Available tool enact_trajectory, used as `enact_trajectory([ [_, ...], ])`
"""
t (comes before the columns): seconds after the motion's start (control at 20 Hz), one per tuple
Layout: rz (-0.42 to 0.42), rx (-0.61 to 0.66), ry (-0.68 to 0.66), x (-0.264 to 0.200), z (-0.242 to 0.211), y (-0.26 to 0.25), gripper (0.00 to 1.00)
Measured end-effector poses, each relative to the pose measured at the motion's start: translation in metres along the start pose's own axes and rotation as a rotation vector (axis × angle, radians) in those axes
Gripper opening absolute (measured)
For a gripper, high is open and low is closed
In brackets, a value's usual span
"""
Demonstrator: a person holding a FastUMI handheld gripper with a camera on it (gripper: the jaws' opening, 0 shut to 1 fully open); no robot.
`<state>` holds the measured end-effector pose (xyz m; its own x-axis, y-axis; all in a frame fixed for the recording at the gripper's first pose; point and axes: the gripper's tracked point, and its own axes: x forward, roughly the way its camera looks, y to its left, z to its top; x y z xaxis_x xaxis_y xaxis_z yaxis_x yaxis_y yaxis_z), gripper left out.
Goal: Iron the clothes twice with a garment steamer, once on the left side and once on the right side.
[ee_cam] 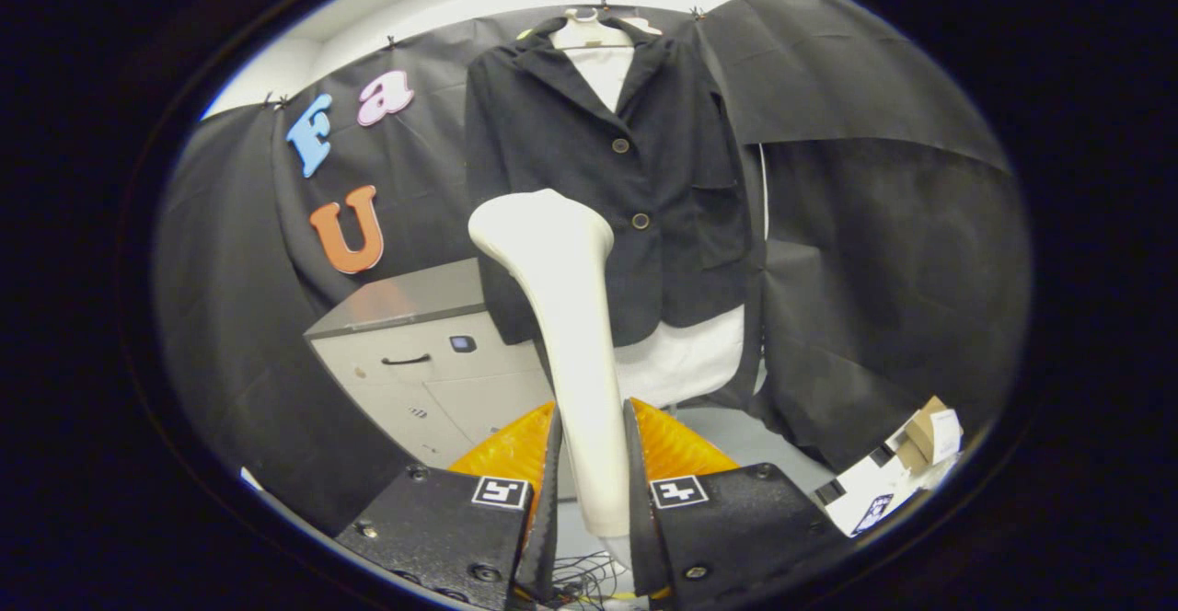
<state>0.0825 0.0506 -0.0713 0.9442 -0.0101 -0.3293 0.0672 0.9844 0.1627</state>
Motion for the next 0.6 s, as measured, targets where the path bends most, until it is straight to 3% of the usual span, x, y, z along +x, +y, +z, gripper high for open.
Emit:
enact_trajectory([
  [0.6,0.038,-0.002,0.008,-0.018,-0.011,0.009,0.35],
])
